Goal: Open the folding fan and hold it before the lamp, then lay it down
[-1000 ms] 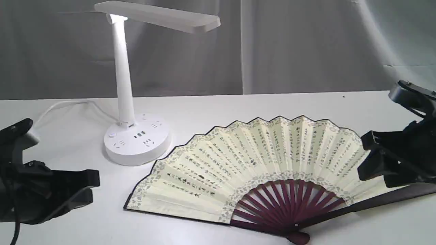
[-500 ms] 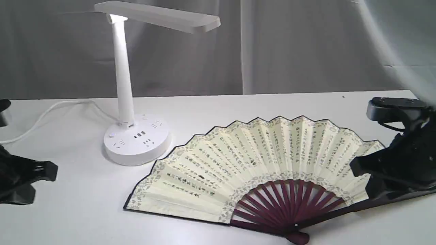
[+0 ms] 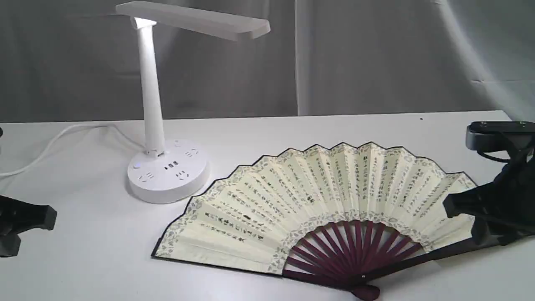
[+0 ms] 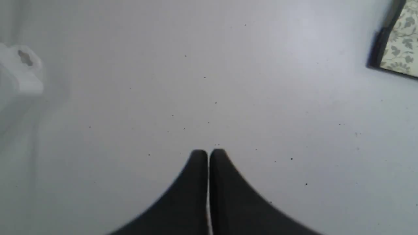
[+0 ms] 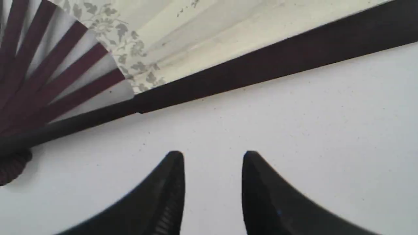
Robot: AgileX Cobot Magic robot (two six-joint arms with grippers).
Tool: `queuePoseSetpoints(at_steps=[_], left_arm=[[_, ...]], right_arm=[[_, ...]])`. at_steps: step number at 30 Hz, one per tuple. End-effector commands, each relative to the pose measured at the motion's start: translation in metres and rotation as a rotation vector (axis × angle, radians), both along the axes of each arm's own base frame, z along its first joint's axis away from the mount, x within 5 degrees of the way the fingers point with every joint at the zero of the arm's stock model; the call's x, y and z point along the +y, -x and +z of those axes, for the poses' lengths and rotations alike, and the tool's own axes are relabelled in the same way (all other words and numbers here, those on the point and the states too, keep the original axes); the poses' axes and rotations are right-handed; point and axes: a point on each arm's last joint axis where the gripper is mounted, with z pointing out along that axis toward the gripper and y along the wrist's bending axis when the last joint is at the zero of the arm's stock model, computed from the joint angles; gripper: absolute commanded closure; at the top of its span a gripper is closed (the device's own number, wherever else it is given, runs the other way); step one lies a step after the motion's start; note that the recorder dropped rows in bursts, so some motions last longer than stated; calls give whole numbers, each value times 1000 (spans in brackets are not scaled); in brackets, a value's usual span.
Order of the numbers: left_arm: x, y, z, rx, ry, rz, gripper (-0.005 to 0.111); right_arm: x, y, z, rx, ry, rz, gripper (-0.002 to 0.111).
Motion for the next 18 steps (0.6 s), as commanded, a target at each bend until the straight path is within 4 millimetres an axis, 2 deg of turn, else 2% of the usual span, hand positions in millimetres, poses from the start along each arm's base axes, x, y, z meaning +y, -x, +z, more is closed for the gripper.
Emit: queuePoseSetpoints(at_steps=[1, 3, 7, 11, 18], left_arm=[[-3, -1, 5, -22, -3, -5, 107], [-8, -1, 5, -24, -17, -38, 107], [-19, -1, 5, -41, -41, -100, 107], [-20, -2, 6, -55, -36, -100, 107], [-21, -3, 6, -71, -36, -103, 107]], right_arm=[[2, 0, 16, -57, -22, -16, 79], [2, 4, 25, -84, -21, -14, 86], [0, 11, 45, -146, -1, -6, 108], [-1, 17, 49, -176, 4, -5, 108], [-9, 18, 46, -162, 98, -11, 108]])
